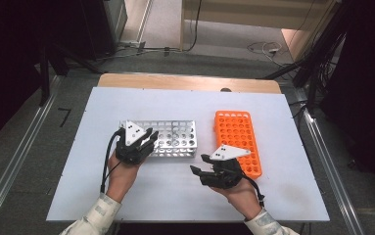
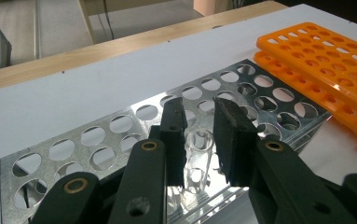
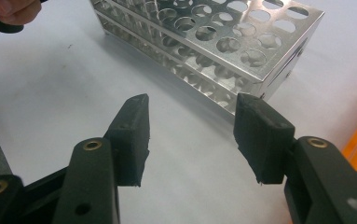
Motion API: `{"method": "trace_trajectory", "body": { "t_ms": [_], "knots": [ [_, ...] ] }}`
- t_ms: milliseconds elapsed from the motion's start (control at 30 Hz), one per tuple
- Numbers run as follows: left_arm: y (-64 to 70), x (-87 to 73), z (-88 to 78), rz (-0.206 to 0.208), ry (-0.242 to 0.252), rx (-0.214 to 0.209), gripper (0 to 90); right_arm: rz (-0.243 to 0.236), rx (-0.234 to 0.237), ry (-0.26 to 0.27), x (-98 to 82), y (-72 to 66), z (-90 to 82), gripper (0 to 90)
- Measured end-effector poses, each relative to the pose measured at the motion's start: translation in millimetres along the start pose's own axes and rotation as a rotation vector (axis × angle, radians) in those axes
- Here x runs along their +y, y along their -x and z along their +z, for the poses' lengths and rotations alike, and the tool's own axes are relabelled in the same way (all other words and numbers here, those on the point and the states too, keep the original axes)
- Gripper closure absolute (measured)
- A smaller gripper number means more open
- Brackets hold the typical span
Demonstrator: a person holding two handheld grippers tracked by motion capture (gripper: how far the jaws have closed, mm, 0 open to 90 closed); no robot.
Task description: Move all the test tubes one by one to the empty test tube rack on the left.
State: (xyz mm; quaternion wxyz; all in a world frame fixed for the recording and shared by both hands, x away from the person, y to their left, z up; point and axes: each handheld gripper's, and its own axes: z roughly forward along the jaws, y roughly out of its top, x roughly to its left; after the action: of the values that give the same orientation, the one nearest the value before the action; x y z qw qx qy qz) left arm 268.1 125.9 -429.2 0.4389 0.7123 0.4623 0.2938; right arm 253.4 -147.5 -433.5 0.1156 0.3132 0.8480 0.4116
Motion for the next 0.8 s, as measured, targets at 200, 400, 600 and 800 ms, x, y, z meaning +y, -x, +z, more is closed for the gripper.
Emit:
{"method": "trace_trajectory", "body": {
  "t_ms": [200, 400, 600, 800],
  "knots": [
    [0.1, 1.5, -3.3, -0.013, 0.015, -0.01, 69.7, 0.001, -0.006, 0.005, 0.0, 0.7, -0.8, 44.1],
    [0.1, 4.8, -12.2, -0.047, 0.033, -0.041, 60.6, 0.005, -0.024, 0.025, -3.0, 7.4, -2.3, 42.5],
    [-2.4, 3.1, -26.2, -0.077, 0.036, -0.046, 39.9, 0.008, -0.051, 0.059, -11.3, 19.5, -6.2, 35.4],
    [-4.5, -2.8, -41.8, -0.083, 0.051, -0.037, 27.2, 0.033, -0.085, 0.076, -19.4, 33.2, -12.9, 33.1]
  ]
}}
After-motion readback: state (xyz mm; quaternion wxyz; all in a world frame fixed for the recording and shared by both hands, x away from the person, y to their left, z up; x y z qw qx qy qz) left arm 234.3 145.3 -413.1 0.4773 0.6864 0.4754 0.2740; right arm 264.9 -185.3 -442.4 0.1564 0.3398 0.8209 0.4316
